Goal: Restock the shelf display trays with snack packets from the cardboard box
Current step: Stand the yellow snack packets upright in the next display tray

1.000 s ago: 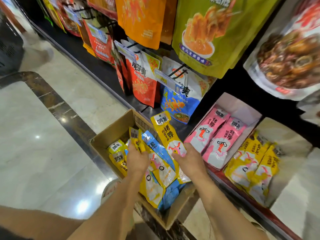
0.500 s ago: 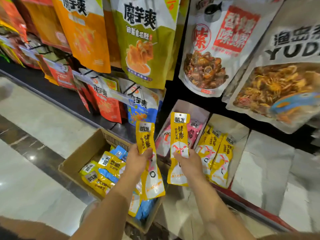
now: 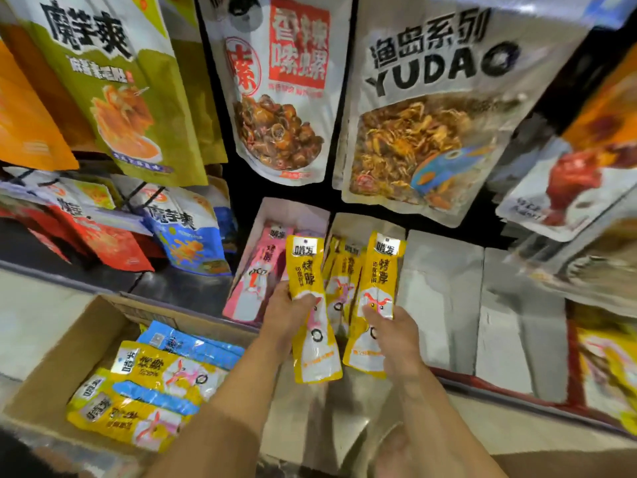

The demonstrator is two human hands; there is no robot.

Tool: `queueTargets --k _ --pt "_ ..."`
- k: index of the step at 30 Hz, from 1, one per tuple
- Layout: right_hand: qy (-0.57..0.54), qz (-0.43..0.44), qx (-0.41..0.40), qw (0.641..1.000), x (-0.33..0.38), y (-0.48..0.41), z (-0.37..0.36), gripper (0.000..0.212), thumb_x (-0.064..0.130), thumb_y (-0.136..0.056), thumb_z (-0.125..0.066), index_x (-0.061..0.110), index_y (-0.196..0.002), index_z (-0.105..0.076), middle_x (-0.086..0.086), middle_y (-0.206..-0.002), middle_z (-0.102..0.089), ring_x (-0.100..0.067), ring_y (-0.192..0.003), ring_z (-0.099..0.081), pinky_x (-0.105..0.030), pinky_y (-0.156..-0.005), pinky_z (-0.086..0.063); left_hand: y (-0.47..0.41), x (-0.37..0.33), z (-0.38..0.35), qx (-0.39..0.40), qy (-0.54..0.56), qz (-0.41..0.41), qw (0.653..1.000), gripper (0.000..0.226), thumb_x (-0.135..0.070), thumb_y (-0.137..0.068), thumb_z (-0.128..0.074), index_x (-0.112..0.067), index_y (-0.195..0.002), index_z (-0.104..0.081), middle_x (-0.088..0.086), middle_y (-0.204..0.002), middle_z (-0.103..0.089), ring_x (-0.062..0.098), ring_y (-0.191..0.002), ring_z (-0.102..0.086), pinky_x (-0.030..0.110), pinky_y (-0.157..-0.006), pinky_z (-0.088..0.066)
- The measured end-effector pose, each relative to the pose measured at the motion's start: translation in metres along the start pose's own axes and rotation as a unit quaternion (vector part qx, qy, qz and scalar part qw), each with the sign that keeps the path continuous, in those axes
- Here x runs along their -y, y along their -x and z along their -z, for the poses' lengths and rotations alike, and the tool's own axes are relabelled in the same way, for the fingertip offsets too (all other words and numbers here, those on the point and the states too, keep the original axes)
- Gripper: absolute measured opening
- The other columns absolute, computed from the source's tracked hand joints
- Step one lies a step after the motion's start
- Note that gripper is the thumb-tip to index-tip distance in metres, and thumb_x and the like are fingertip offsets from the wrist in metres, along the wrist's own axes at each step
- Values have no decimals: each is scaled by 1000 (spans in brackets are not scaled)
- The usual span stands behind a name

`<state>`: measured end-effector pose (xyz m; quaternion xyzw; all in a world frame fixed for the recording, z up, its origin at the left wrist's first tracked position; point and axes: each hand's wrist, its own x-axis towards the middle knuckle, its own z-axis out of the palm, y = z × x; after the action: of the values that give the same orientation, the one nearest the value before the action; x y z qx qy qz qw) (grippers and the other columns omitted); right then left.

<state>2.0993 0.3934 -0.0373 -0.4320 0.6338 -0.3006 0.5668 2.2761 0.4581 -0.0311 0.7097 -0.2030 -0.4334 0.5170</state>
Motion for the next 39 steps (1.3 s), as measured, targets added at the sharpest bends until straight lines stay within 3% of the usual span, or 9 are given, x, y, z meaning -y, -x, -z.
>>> queueTargets --k 4,7,12,15,19,27,31,34,39 --pt "-22 -12 -35 999 -3 -11 30 12 20 -89 -75 15 -100 -74 -4 -92 -76 -16 -78 -69 -26 -62 -50 -8 -4 -34 54 -13 -14 998 13 -12 -81 -73 -17 -92 -75 6 -86 -77 16 -72 -68 35 -72 -55" --pt "-23 -31 -59 998 -8 -23 43 23 28 -85 -78 16 -104 -73 -4 -99 -75 -23 -91 -70 -33 -75 -55 -20 1 -55 50 -19 -14 998 31 -28 -71 -80 -16 -99 -74 9 -88 -77 24 -82 -74 42 -80 -58" --pt "-49 -43 -80 995 -10 -39 56 23 33 -85 -78 19 -102 -70 -2 -99 -73 -23 -92 -68 -34 -72 -53 -42 3 -91 35 -30 15 999 43 -4 -88 -71 -10 -127 -55 6 -98 -69 -5 -72 -67 4 -59 -46" --pt "-70 -50 -82 993 -10 -44 58 19 29 -85 -80 17 -97 -72 -1 -94 -75 -23 -91 -70 -37 -79 -57 -53 6 -112 65 -59 29 996 49 -8 -88 -72 -12 -133 -55 1 -124 -65 12 -107 -64 15 -83 -52" --pt "-102 -70 -85 989 -12 -47 58 18 23 -84 -81 16 -99 -73 -3 -91 -78 -27 -91 -73 -50 -87 -59 -63 17 -129 86 -93 19 992 50 -15 -90 -72 -13 -136 -54 0 -134 -61 14 -120 -60 35 -105 -48" --pt "-123 -94 -84 984 -13 -54 57 19 24 -85 -81 17 -101 -73 -1 -91 -78 -25 -91 -73 -48 -88 -59 -72 16 -137 78 -252 -41 964 60 -24 -92 -70 -8 -146 -47 12 -141 -57 20 -130 -55 30 -106 -45" --pt "-127 -88 -92 984 -9 -52 54 19 24 -86 -80 17 -102 -73 3 -91 -76 -15 -86 -69 -31 -74 -54 -72 15 -134 52 -352 -92 930 59 -30 -91 -71 -9 -142 -52 10 -134 -43 28 -110 -60 23 -94 -41" --pt "-120 -85 -91 985 -3 -52 45 21 26 -85 -81 18 -103 -73 3 -95 -76 -18 -91 -70 -38 -86 -56 -69 10 -124 36 -366 -111 923 55 -37 -87 -74 -17 -135 -57 5 -128 -46 25 -105 -59 31 -93 -48" --pt "-112 -81 -56 989 8 -49 22 36 32 -83 -81 18 -115 -69 2 -107 -74 -19 -102 -67 -38 -92 -53 -70 7 -84 -112 -326 -174 923 33 -24 -92 -67 -10 -122 -63 11 -113 -57 26 -99 -56 28 -84 -41"
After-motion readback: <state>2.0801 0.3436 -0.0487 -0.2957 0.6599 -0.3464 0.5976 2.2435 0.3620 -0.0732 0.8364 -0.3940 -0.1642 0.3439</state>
